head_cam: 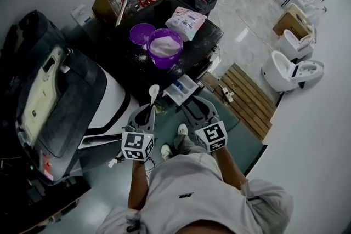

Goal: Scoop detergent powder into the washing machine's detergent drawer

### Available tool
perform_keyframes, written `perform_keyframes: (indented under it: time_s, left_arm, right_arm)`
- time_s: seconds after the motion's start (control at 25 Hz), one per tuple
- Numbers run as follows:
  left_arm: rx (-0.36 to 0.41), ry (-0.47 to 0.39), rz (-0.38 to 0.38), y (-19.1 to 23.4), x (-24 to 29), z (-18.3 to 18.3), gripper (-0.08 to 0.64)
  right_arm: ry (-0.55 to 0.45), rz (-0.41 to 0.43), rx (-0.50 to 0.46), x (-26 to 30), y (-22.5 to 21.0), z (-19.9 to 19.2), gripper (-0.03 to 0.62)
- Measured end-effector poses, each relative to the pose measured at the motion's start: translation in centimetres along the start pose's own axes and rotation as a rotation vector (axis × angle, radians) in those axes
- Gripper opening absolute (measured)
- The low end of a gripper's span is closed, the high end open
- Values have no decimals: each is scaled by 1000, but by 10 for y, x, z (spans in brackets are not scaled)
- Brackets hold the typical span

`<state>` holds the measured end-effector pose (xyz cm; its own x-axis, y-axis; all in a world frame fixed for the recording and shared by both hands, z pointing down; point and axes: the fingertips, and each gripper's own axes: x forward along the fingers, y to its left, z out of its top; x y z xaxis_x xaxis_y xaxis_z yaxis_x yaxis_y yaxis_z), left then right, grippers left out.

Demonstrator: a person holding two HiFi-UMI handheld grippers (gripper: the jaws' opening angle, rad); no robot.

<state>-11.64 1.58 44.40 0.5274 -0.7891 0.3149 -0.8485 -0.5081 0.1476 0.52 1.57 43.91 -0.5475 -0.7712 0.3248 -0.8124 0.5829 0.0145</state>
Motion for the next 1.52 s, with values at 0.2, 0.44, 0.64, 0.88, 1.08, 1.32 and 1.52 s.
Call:
perform_keyframes:
  time_s: [0.2,0.44,0.64,0.88,1.08,1.32,1.52]
  left_arm:
    - [0,17,48,8,30,14,15]
    - [4,42,98,6,61,22,15]
    - [12,70,124,-1,82,29,15]
    - [24,91,129,0,103,39,15]
    - [24,100,123,10,117,43,15]
    - [41,103,79,30,135,51,15]
    - [55,139,7,52,152,55,15]
  right_arm:
    - [-5,47,3,23,-31,8,163]
    - [-20,106,11,42,-61,13,163]
    - [-32,140,17,50,-84,14,163]
    - [-35,147,29,61,-103,16,163]
    - [-33,141,33,75,-112,18,163]
    - [-20,99,34,98,-120,22,163]
    - [-7,38,40,125,-127,27,163]
